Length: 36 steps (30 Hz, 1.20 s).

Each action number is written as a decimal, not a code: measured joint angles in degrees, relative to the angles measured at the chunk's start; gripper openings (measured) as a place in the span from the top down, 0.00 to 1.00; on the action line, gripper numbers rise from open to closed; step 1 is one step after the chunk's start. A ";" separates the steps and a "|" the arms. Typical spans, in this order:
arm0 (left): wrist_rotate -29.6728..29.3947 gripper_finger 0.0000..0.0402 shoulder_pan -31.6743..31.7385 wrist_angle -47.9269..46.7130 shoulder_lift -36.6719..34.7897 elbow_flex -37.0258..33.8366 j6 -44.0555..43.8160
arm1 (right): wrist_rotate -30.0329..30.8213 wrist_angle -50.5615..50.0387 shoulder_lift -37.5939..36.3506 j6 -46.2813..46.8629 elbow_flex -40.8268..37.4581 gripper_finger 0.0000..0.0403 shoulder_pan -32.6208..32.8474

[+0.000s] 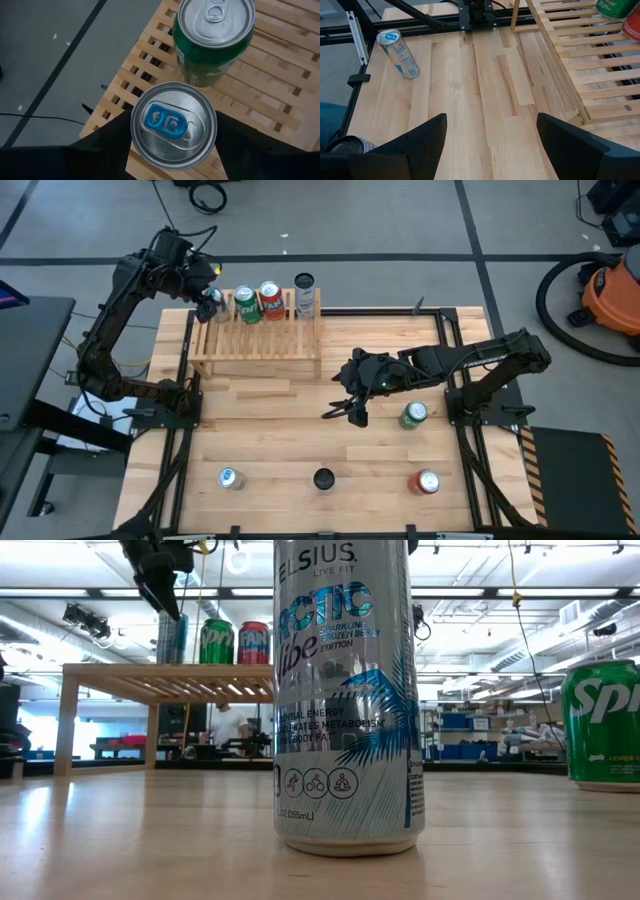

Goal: Place canned beverage on shelf
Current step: Put the top blue soda can on the shelf

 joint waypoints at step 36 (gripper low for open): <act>-3.82 0.22 -0.09 8.71 -4.66 -0.04 -4.69 | -0.06 -0.02 0.00 0.20 0.00 0.21 0.00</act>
